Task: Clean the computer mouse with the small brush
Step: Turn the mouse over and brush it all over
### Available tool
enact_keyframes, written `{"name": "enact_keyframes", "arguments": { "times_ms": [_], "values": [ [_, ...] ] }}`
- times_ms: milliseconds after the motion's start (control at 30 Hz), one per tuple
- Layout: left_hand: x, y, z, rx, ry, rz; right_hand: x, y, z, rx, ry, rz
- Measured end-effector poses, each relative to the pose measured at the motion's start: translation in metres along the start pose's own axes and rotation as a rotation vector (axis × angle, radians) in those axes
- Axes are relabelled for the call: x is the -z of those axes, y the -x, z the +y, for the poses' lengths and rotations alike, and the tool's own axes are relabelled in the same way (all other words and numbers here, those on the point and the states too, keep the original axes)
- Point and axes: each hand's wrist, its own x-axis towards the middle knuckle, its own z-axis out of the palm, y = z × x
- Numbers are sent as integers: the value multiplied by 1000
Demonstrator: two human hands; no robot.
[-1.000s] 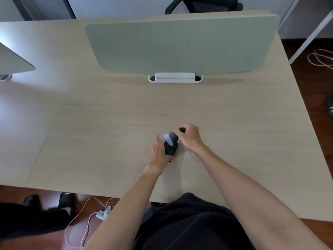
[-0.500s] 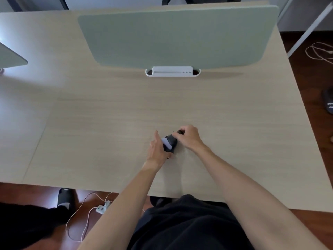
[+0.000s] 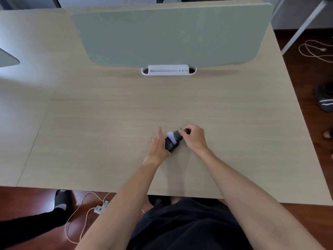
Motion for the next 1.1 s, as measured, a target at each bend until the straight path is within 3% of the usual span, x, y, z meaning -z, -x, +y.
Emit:
{"name": "enact_keyframes", "arguments": {
  "times_ms": [133, 300, 533, 767, 933, 1100],
  "values": [
    [0, 0, 0, 11, -36, -28, 11, 4, 5, 19, -57, 128],
    [-3, 1, 2, 22, -78, 9, 13, 13, 8, -4, -147, 173],
    [1, -1, -2, 25, -39, 54, -8, 22, 4, -20, -113, -70],
    [2, 2, -9, 7, -34, 106, 7, 21, 2, 164, -39, 157],
    [-4, -6, -12, -31, -35, 138, 33, 22, 27, 138, -32, 332],
    [-12, -5, -22, -90, -35, 153, 41, 28, 58, 75, -21, 384]
  ]
}}
